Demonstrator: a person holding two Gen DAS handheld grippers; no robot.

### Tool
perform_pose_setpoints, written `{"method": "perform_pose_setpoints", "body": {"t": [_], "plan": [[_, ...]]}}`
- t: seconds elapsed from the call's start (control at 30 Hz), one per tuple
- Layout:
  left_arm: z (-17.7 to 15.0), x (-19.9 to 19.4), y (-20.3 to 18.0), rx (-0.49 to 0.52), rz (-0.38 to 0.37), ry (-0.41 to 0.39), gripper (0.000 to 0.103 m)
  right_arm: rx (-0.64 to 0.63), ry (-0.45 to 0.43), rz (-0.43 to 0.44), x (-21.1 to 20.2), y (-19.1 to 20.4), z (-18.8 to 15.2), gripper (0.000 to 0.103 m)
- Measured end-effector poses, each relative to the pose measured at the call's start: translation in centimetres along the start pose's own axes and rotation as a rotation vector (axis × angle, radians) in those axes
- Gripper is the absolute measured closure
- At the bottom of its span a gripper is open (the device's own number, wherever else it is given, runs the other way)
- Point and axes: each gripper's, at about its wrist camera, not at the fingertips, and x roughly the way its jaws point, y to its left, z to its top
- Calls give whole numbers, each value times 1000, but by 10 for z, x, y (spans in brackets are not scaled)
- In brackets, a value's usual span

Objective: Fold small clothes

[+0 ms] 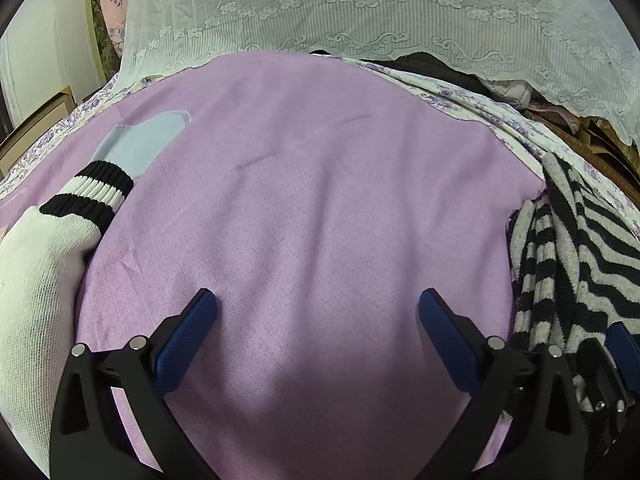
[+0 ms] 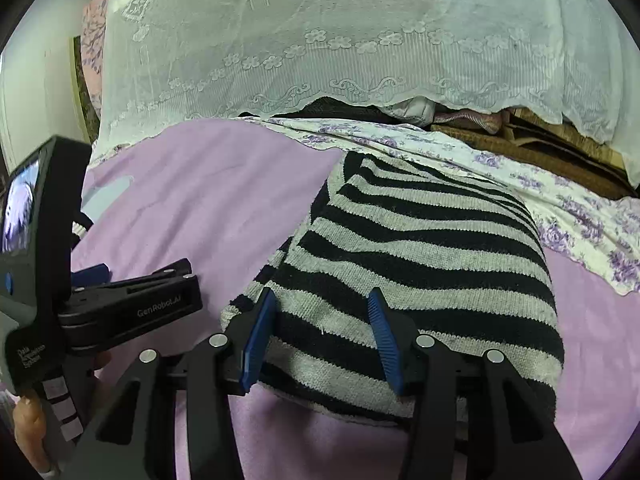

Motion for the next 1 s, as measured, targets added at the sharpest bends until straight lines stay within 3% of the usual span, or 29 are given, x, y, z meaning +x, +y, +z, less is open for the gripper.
{"method": "perform_pose_setpoints", "body": {"t": [0.2,0.37,0.53,0.6,0.73,1.0], "plan": [[0,0,0,-1,1,0,4,30,-40,65,-29,-12,5,55],[-1,-1,-1,3,3,-4,4,33,-92,-7,-48,-32,5,55],[-1,-1,-4,13,7,-12,4,118,-52,-10,-37,-58,-4,55],[-1,-2,-5,18,8,-15,4,75,-36,-19,-28,-51,-10,53],[-2,-5,-7,30,12,-25,4,-45,-13,-61,-14,-26,-22,36],[-2,-17,-12,58,18,-78,4,-30,-39,-34,-21,-30,-24,36]]}}
